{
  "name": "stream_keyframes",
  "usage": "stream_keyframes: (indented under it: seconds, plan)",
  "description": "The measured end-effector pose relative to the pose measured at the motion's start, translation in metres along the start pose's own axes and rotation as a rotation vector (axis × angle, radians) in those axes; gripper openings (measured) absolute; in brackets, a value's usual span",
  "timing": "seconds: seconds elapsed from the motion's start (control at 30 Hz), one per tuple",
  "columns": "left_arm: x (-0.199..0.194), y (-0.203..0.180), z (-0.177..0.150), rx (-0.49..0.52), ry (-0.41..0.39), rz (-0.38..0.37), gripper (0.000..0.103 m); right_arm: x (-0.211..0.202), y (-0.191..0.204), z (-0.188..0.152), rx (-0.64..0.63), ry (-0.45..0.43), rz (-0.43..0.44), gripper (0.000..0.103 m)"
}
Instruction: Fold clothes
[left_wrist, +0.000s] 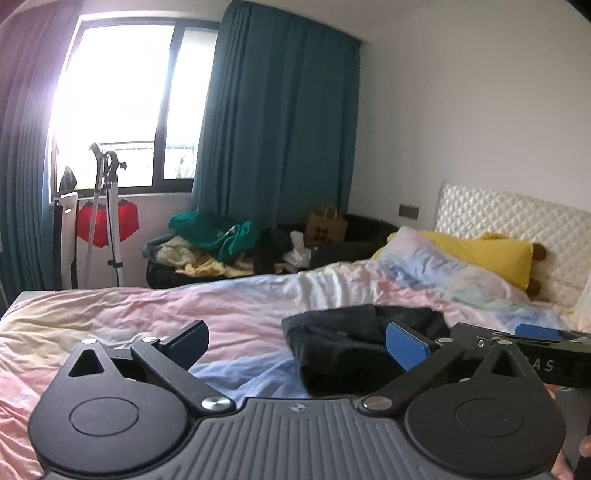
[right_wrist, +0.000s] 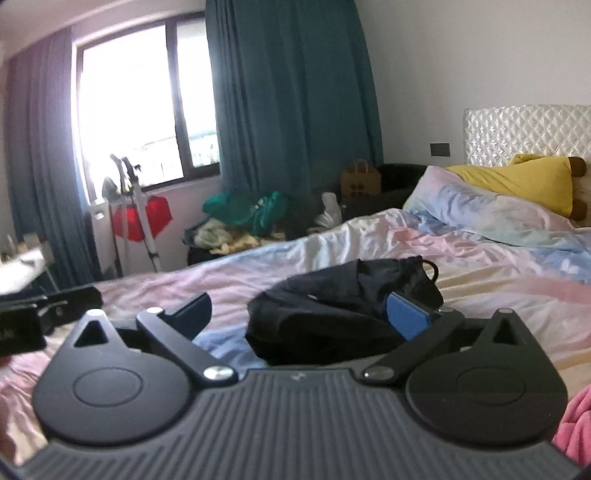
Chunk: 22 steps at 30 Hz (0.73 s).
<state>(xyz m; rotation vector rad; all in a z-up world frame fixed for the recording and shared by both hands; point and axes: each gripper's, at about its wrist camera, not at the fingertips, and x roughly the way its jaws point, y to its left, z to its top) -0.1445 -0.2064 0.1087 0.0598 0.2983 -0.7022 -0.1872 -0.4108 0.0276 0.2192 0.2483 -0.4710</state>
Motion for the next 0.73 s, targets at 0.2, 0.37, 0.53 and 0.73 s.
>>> stream_keyframes:
  seconds: [0.2,0.37,0.53,0.73]
  plan:
    - [0.018,0.008,-0.021,0.024,0.037,0.017,0.103,0.016,0.015,-0.029,-0.044,0.045,-0.027,0.103]
    - [0.034,0.015,-0.034,0.000,0.077,0.013,0.103,0.021,0.020,-0.034,-0.051,0.039,-0.078,0.103]
    - [0.041,0.017,-0.037,0.005,0.089,0.019,0.103,0.026,0.025,-0.037,-0.074,0.052,-0.089,0.103]
    - [0.044,0.019,-0.038,-0.006,0.106,0.031,0.103,0.029,0.021,-0.036,-0.055,0.063,-0.096,0.103]
